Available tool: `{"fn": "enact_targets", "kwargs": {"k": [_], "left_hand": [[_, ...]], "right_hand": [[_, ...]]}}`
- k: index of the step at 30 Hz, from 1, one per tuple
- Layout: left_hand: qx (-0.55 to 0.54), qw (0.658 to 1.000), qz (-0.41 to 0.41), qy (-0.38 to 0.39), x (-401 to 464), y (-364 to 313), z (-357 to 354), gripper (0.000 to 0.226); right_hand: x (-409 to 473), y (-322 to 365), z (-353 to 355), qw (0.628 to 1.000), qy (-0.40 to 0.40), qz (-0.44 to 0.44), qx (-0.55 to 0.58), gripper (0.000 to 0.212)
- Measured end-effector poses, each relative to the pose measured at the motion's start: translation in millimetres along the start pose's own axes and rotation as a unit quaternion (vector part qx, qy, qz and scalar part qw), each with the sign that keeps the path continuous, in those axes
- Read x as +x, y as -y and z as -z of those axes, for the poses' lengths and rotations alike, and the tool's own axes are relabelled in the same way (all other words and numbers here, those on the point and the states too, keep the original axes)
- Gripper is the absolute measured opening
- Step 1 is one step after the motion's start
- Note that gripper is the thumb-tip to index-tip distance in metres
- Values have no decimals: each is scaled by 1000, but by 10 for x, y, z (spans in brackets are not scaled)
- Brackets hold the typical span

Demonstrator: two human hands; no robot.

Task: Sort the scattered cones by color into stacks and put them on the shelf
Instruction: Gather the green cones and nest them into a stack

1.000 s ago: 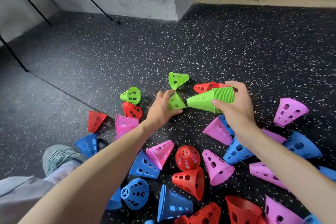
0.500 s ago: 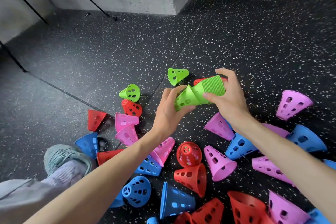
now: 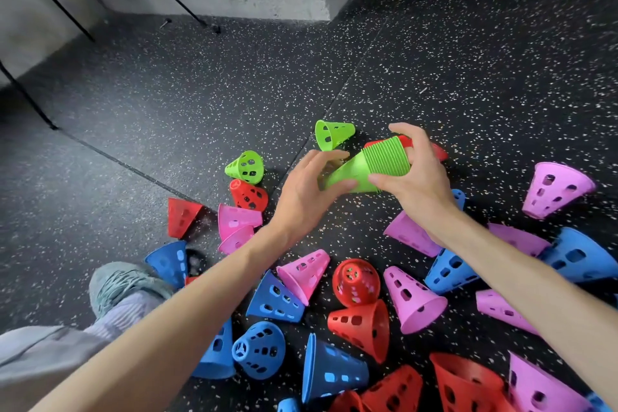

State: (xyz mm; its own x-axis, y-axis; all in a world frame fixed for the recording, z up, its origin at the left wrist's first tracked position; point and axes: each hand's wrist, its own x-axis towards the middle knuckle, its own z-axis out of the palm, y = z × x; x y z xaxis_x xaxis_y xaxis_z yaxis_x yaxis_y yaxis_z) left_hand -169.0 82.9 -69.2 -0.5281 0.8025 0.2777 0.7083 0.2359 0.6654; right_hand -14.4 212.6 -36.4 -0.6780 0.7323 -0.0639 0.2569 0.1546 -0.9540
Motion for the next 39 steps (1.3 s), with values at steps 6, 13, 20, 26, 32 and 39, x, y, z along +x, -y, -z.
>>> {"fn": "enact_targets", "kwargs": {"k": [6, 13, 20, 26, 32, 39], "left_hand": [[153, 988, 36, -13, 371, 603, 646, 29], [222, 957, 188, 23, 509, 1063, 1246, 36], [246, 928, 278, 23, 497, 1166, 1250, 20], [242, 930, 275, -14, 452, 1148, 1147, 17], [180, 963, 201, -14, 678, 734, 927, 8], [80, 990, 111, -29, 723, 131, 460, 15]], "right_hand": [[17, -54, -49, 1000, -2, -18, 10, 79], [4, -107, -126, 1000, -7, -20, 9, 79], [4, -101, -152, 1000, -3, -27, 12, 80], [21, -101, -114, 999, -12, -28, 10, 77], [61, -97, -80, 997, -71, -10, 27, 70], [132, -67, -31, 994, -97, -4, 47, 69]]}}
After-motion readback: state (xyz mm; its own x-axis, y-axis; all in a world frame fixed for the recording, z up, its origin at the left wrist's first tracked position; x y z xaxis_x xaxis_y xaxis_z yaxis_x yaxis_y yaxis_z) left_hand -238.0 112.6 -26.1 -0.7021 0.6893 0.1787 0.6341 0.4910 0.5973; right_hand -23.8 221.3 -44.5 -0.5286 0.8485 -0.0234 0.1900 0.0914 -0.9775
